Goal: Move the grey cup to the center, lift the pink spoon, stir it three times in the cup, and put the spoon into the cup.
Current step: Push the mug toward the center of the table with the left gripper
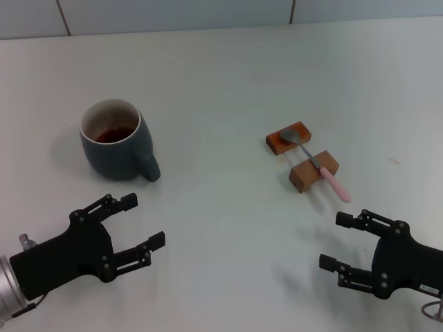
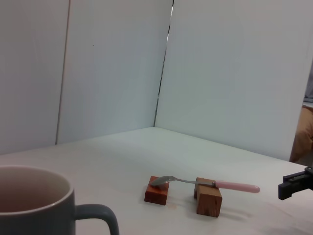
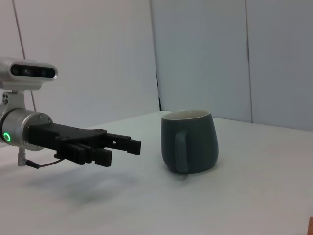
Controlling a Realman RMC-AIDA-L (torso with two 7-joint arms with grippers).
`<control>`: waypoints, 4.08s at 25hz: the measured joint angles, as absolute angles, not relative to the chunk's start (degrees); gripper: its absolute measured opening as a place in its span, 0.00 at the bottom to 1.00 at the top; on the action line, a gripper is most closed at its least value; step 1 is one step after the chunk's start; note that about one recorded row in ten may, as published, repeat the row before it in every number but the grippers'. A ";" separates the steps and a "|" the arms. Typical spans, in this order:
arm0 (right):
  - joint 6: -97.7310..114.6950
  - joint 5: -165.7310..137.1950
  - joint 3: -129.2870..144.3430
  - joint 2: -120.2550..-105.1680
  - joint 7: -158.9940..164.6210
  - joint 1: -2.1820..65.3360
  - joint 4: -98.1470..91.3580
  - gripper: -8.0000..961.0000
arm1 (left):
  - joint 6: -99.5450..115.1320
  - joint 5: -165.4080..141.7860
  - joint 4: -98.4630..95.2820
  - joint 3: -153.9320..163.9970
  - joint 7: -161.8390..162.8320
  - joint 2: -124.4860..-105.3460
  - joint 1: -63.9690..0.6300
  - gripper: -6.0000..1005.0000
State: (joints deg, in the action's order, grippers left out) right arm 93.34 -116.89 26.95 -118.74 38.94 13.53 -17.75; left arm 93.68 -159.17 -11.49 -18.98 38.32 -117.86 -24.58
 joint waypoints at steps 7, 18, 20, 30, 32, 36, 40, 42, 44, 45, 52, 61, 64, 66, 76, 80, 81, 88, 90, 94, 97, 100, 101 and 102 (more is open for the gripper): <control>93.50 -116.89 26.98 -118.73 38.93 13.62 -17.75 0.81 | 93.69 -159.17 -11.42 -18.99 38.32 -117.85 -24.53 0.85; 93.46 -117.25 26.98 -118.73 39.46 14.18 -17.75 0.81 | 93.30 -159.17 -11.48 -18.87 38.32 -117.89 -24.65 0.85; 93.34 -117.53 26.98 -118.73 39.71 14.31 -17.75 0.81 | 92.50 -159.34 -11.53 -18.50 38.30 -117.91 -24.86 0.83; 93.16 -117.68 26.98 -118.73 39.81 14.35 -17.76 0.81 | 91.76 -159.22 -11.35 -18.70 38.37 -117.95 -25.04 0.53; 93.15 -117.69 26.98 -118.73 39.81 14.44 -17.80 0.81 | 91.76 -159.10 -11.33 -18.87 38.38 -117.95 -25.08 0.39; 93.08 -117.69 26.98 -118.71 39.81 14.82 -17.78 0.81 | 91.76 -158.55 -11.27 -18.97 38.41 -117.95 -25.14 0.16; 93.07 -117.69 26.96 -118.64 39.81 14.90 -17.76 0.81 | 92.27 -156.90 -11.20 -19.05 38.55 -117.95 -25.04 0.07; 93.07 -117.69 26.91 -118.61 39.81 14.92 -17.75 0.81 | 92.96 -155.43 -11.18 -19.06 38.83 -117.95 -24.89 0.03; 93.07 -117.69 26.86 -118.60 39.81 14.93 -17.75 0.81 | 93.66 -153.95 -11.17 -19.07 39.14 -117.88 -24.77 0.00; 93.06 -117.69 26.83 -118.61 39.81 14.93 -17.75 0.81 | 95.09 -149.75 -11.16 -19.26 39.53 -117.73 -24.35 0.00; 93.06 -117.69 26.63 -118.72 39.81 14.80 -17.75 0.81 | 94.13 -133.66 -11.16 -25.40 34.73 -118.02 -23.27 0.01; 93.10 -117.69 26.69 -118.84 39.81 14.76 -17.75 0.81 | 80.57 -128.57 -9.98 -28.21 12.29 -118.11 -26.27 0.01; 93.16 -117.69 26.68 -118.83 39.81 14.77 -17.75 0.81 | 77.70 -128.78 -9.10 -27.20 5.28 -118.13 -27.01 0.01; 93.20 -117.68 26.71 -118.83 39.81 14.89 -17.75 0.81 | 74.06 -128.83 -8.80 -24.01 -1.18 -118.13 -28.16 0.01; 93.44 -117.68 26.81 -118.82 39.81 14.94 -17.75 0.81 | 66.89 -128.93 -9.57 -14.32 -5.47 -118.04 -30.92 0.01; 93.50 -117.68 26.80 -118.82 39.81 14.94 -17.75 0.81 | 65.46 -128.93 -9.69 -12.45 -5.49 -118.03 -31.68 0.01; 93.51 -117.68 26.80 -118.82 39.81 14.94 -17.75 0.81 | 65.46 -128.93 -9.69 -12.45 -5.49 -118.03 -31.68 0.02; 93.52 -117.68 26.86 -118.82 39.81 14.94 -17.75 0.81 | 64.95 -128.85 -9.76 -6.49 -5.53 -118.06 -33.10 0.02; 93.52 -117.68 26.88 -118.82 39.81 14.94 -17.75 0.81 | 64.97 -128.84 -9.74 -5.75 -5.53 -118.09 -33.25 0.02; 93.57 -117.68 26.89 -118.82 39.81 14.94 -17.75 0.81 | 65.57 -128.83 -9.15 -4.06 -5.46 -118.23 -33.31 0.02; 93.60 -117.68 26.90 -118.82 39.81 14.90 -17.75 0.81 | 65.68 -128.82 -8.19 -3.34 -5.52 -118.44 -33.31 0.02; 93.60 -117.68 26.90 -118.82 39.81 14.89 -17.75 0.81 | 65.75 -128.85 -5.92 -3.26 -5.54 -118.51 -33.33 0.02; 93.61 -117.68 26.90 -118.82 39.81 14.92 -17.75 0.81 | 65.84 -128.85 -4.63 -3.21 -5.54 -118.59 -33.45 0.02; 93.61 -117.68 26.90 -118.82 39.81 14.92 -17.75 0.81 | 65.84 -128.85 -4.63 -3.21 -5.54 -118.59 -33.45 0.02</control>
State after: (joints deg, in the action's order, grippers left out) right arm 93.61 -117.68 26.90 -118.82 39.81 14.92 -17.75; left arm 65.84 -128.85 -4.63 -3.21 -5.54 -118.59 -33.45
